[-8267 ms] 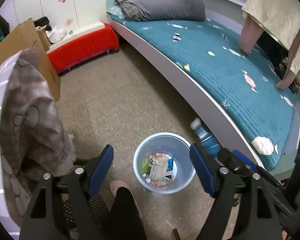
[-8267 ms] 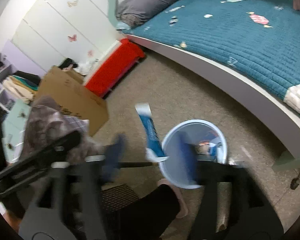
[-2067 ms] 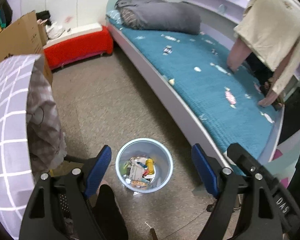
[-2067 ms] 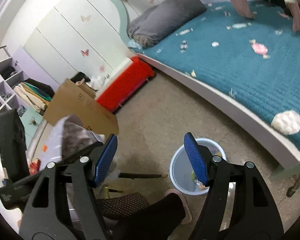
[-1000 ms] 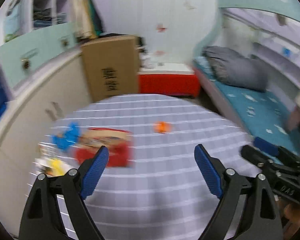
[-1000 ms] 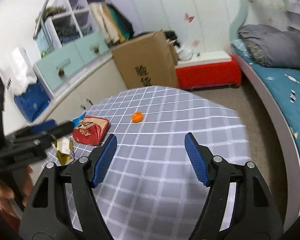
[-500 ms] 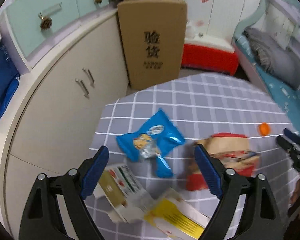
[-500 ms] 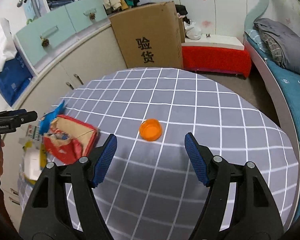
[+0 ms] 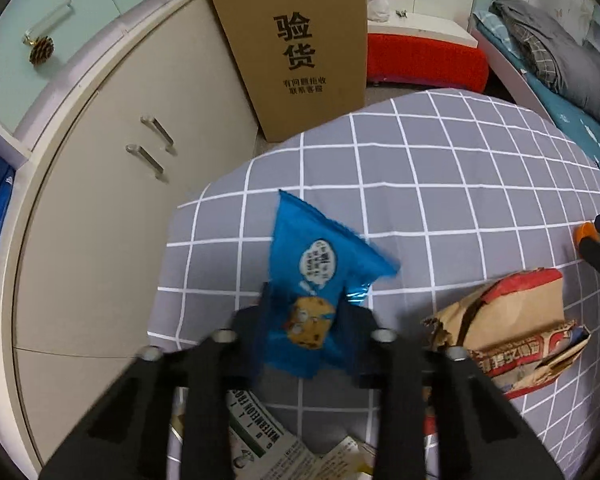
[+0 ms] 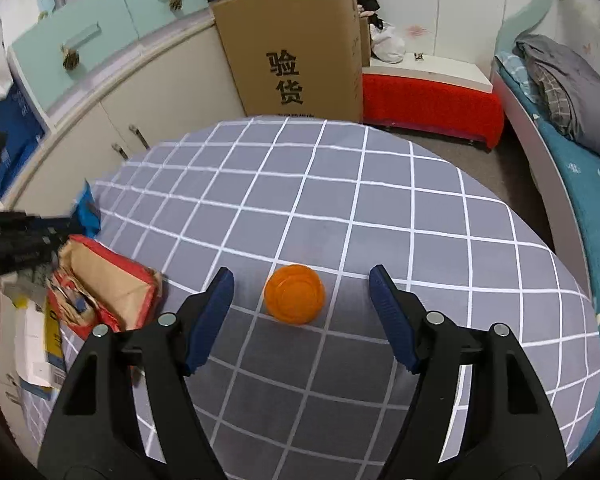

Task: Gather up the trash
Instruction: 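Grasp the orange bottle cap with the right gripper while the left gripper holds the snack pack, then carry the snack pack and cap over the bucket and open both grippers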

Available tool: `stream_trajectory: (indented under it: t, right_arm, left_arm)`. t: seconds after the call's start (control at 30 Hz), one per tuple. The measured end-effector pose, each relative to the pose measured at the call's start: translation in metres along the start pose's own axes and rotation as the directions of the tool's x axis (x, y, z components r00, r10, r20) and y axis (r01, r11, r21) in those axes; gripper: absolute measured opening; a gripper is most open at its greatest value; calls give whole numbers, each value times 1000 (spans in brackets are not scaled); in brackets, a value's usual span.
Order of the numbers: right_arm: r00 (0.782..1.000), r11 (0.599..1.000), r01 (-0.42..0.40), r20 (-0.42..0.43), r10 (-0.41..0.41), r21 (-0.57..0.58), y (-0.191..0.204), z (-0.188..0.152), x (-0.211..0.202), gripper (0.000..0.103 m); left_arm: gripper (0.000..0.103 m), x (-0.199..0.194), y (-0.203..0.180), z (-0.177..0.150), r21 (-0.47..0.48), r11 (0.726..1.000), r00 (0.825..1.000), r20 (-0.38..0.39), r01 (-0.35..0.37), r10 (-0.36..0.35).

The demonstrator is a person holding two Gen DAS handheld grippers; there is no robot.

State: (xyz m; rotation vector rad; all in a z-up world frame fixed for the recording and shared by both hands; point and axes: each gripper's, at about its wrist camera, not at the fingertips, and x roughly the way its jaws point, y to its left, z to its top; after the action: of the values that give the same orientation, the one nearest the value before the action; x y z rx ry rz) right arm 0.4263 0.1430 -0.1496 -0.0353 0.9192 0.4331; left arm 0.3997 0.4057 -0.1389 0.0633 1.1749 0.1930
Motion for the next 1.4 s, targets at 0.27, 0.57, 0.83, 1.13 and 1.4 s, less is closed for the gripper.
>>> stream_trajectory:
  t: [0.27, 0.57, 0.83, 1.13, 1.4]
  right_arm:
    - [1000, 999, 16, 10, -15, -49, 3, -9, -7, 30]
    - [990, 996, -85, 112, 83, 15, -23, -26, -79, 30]
    - [954, 973, -200, 250, 167, 115, -82, -83, -180, 30]
    - [937, 932, -163, 347, 43, 324, -201, -212, -263, 31]
    - [953, 821, -53, 275, -129, 568, -294, -339, -256, 31]
  left_arm:
    - [7, -34, 5, -2, -66, 998, 994, 108, -4, 11]
    - [7, -138, -39, -23, -29, 999, 952, 306, 23, -13]
    - [7, -209, -169, -67, 156, 976, 896, 394, 154, -205]
    - [7, -211, -370, -133, 408, 845, 848, 249, 345, -467]
    - [7, -138, -520, -191, 488, 760, 868, 7, 430, -496]
